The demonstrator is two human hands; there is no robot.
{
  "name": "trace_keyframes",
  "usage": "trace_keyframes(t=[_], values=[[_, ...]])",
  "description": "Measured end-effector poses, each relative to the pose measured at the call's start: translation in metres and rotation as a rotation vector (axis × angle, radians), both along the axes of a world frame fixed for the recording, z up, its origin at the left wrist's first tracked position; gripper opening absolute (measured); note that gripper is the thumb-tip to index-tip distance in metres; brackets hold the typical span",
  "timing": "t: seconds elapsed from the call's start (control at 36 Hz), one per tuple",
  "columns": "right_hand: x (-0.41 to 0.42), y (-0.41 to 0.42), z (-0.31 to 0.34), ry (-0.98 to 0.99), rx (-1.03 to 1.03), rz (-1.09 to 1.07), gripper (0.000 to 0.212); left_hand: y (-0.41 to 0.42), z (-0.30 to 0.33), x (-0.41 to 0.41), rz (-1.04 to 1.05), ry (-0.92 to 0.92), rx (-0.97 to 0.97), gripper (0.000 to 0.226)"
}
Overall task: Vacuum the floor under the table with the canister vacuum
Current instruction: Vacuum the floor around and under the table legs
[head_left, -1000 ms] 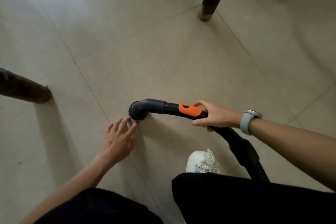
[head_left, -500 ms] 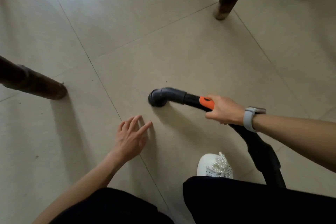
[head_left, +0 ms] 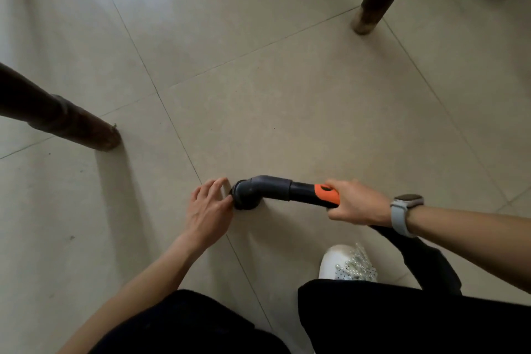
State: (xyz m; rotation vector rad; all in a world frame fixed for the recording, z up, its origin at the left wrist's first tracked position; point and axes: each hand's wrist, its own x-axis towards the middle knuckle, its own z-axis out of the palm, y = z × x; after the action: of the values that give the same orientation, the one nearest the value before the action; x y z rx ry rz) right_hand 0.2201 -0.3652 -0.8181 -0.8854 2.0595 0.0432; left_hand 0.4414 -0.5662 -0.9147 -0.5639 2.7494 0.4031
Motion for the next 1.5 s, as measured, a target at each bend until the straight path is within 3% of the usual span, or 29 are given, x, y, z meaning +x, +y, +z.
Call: trace_keyframes(t=[0.22, 0.42, 0.56, 0.61, 0.69, 0.89, 1.14, 1.22, 1.39, 1.5], values=[[-0.031, -0.004, 0.007, 0.142, -0.054, -0.135, 0.050, -0.010, 0.003, 0.043, 0.096, -0.050, 0.039, 0.051], [0.002, 0.009, 0.005, -0.014, 0.077, 0.204, 0.039, -0.008, 0.002, 0.038, 0.076, -0.047, 0.034, 0.052], [-0.049, 0.008, 0.005, 0.234, -0.036, -0.137, 0.055, -0.003, 0.003, 0.024, 0.066, -0.036, 0.070, 0.053], [-0.065, 0.006, 0.009, 0.234, -0.080, -0.317, 0.052, -0.004, 0.003, 0.023, 0.065, -0.040, 0.069, 0.054], [-0.065, -0.001, 0.013, 0.223, -0.084, -0.392, 0.050, -0.007, 0.005, 0.023, 0.075, -0.032, 0.061, 0.051], [-0.030, -0.041, 0.010, 0.021, -0.062, -0.166, 0.049, -0.005, 0.012, 0.020, 0.126, -0.046, 0.056, 0.061], [-0.068, -0.132, 0.009, 0.232, -0.153, -0.303, 0.034, -0.033, 0.022, 0.024, 0.336, -0.148, 0.149, 0.063], [-0.034, -0.160, 0.010, 0.188, -0.172, -0.173, 0.036, -0.047, 0.021, 0.034, 0.394, -0.167, 0.140, 0.063], [0.037, -0.174, 0.003, -0.109, -0.089, 0.147, 0.037, -0.049, 0.016, 0.069, 0.677, -0.232, 0.221, 0.067], [0.026, -0.193, 0.001, 0.084, -0.145, 0.113, 0.044, -0.051, 0.018, 0.094, 0.674, -0.269, 0.197, 0.067]])
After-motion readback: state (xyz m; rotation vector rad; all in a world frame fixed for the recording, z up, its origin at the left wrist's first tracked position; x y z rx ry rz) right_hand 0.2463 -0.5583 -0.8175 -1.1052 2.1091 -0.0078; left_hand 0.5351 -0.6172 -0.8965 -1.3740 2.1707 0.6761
